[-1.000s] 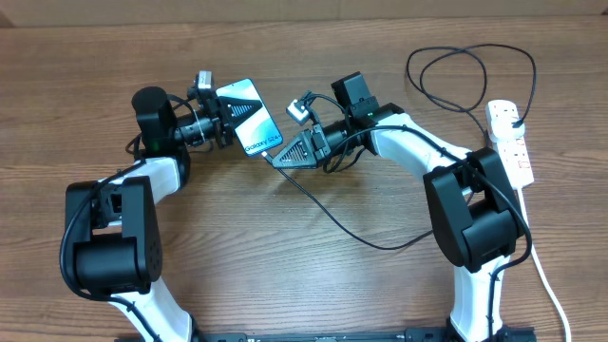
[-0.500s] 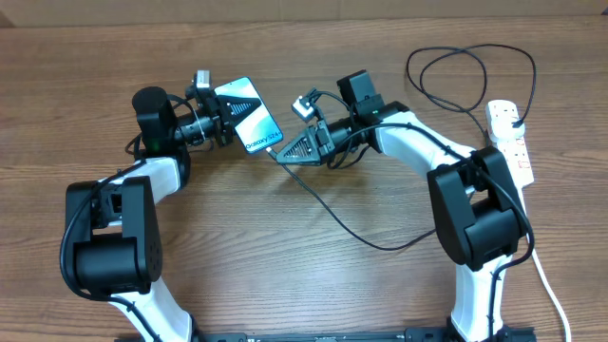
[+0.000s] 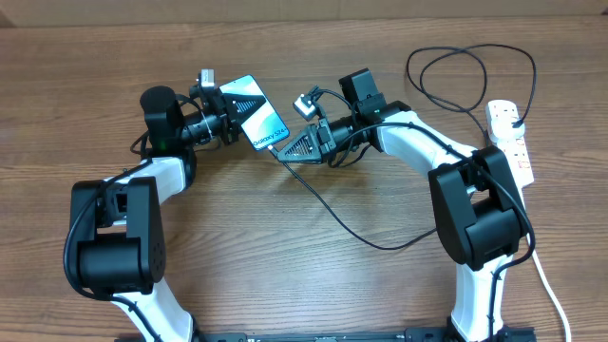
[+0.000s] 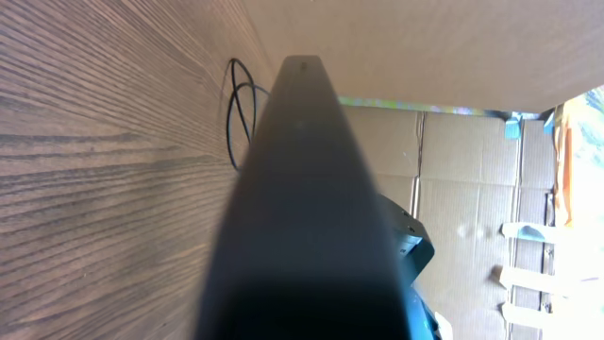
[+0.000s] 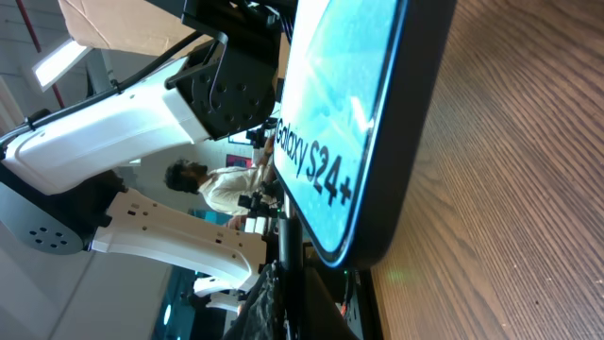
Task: Plug charger to phone and switch on socket
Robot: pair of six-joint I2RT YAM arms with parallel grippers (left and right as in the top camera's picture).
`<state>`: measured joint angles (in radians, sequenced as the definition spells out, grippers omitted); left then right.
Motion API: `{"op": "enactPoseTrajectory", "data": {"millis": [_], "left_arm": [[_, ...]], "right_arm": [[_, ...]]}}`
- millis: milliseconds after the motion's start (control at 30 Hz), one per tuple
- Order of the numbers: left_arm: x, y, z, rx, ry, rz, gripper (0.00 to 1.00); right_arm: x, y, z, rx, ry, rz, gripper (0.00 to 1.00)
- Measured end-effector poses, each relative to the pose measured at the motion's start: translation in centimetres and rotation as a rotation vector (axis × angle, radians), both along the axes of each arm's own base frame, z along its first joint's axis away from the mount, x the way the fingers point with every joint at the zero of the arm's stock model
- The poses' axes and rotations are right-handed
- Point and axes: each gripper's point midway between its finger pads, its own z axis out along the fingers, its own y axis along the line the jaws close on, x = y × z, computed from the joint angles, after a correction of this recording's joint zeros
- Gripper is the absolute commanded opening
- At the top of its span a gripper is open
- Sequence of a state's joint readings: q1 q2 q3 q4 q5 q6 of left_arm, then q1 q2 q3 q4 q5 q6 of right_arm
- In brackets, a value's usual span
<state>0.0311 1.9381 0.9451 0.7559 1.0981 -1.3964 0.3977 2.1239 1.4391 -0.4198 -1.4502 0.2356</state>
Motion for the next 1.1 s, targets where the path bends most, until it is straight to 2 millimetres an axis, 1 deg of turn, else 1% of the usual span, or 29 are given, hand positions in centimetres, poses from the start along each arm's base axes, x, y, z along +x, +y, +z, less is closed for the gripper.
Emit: {"op": "enactPoseTrajectory", "data": {"millis": [267,700,867,1100], "left_arm": [[0.06,-0.09,-0.03,0.002,0.000,0.004,0.04],[0.28,0.03,-0.06,0.005,-0.001,0.018,0.04],[0.43,0.04,0.62,0.004,-0.042,0.019,0.05],[0.45,0.04,0.73,0.001,-0.043,0.019,0.05]], "right_arm": [[0.07,-0.06,0.00,0.000,0.000,-0.002,0.04],[0.76,-0.76,-0.05,-0.010,0.021,-0.026,0.04],[0.88,-0.76,-0.22,-0.020,0.016,-0.033,0.04],[0.97,-0.75,-0.38,-0.029,0.015,-0.039,0.04]]}}
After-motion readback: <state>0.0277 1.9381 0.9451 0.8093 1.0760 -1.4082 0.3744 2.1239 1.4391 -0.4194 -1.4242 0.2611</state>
